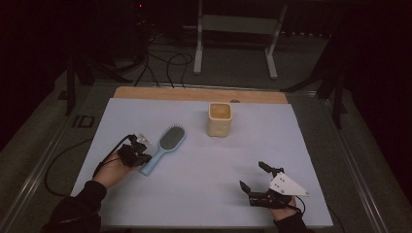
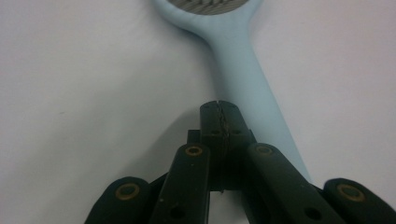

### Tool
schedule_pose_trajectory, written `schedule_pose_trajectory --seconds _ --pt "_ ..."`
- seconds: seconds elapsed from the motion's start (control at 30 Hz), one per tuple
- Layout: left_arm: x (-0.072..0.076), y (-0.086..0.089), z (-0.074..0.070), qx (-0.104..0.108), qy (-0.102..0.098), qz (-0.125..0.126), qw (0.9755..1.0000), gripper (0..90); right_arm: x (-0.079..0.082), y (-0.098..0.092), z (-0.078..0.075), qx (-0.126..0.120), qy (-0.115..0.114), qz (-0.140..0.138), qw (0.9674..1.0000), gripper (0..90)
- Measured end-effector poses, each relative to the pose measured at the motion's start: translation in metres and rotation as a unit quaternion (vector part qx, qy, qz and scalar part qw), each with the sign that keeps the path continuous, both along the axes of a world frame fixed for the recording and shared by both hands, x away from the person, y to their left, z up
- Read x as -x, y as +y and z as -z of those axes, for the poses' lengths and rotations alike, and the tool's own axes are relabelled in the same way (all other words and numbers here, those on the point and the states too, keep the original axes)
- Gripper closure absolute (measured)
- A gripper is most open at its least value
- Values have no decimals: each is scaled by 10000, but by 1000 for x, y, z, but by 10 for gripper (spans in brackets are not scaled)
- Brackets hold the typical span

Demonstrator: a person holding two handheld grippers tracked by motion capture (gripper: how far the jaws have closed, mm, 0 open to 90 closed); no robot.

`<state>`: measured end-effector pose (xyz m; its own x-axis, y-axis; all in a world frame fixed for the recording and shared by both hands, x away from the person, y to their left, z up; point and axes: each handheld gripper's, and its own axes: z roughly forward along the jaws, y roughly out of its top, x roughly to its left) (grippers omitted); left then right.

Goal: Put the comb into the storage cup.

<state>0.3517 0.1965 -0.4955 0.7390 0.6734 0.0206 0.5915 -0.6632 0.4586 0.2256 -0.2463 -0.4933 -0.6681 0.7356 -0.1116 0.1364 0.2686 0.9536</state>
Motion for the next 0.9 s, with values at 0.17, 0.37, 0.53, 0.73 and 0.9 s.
schedule_pose_trajectory --seconds 0.17,0.37,0.53,0.73,0.9 --pt "3 -7 -1 -7 103 131 9999 900 0 0 0 27 22 -14 10000 101" --pt "5 -12 -2 -112 45 160 9998 900 -1 0 0 26 20 -1 10000 101" --pt "4 -7 -2 -55 71 41 10000 899 -1 -1 0 29 14 7 10000 101" --pt "3 2 -7 52 114 -357 9993 898 -1 0 1 28 48 12 10000 101" --pt "4 5 -17 50 29 -572 9983 898 -2 0 1 28 53 19 10000 101"
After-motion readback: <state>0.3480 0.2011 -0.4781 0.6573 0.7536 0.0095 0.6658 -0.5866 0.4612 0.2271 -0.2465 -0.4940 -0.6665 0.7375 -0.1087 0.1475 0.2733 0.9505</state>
